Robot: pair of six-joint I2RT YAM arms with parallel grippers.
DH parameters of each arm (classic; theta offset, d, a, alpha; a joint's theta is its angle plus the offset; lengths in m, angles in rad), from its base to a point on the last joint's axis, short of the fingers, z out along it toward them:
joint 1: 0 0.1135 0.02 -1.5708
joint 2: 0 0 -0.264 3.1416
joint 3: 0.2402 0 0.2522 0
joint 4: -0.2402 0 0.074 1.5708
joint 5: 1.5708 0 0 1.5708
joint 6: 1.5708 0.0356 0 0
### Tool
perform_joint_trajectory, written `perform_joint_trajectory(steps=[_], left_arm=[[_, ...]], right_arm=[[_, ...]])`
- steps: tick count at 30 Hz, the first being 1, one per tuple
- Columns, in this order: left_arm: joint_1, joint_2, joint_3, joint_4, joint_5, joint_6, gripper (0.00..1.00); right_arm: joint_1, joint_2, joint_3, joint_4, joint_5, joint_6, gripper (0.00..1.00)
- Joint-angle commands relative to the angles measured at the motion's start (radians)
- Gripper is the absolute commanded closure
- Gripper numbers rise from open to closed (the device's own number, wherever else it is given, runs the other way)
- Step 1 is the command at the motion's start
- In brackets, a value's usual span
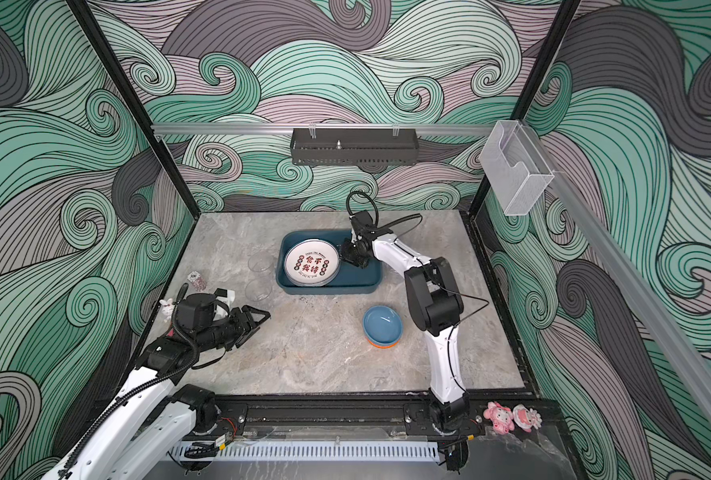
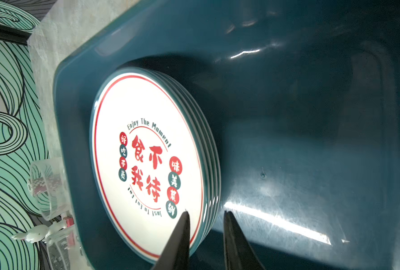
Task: Place the mixed dishes into the plastic bin
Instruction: 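Lower the red-text plate onto the plates in the bin and release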
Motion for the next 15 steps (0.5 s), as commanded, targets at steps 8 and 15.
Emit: perform_joint_trajectory(steps=[8,15], left_arm=[[0.009,0.077,0.083,-0.008,0.041,0.078,0.39],[0.007,0.181,0.147,-0.041,0.092,0.128,0.40]], right_arm=[[0.008,-0.208,-0.100,-0.057,0.030,-0.070,0.69],[0.014,-0.352,-0.212,-0.099,0.053,-0.119,0.68]])
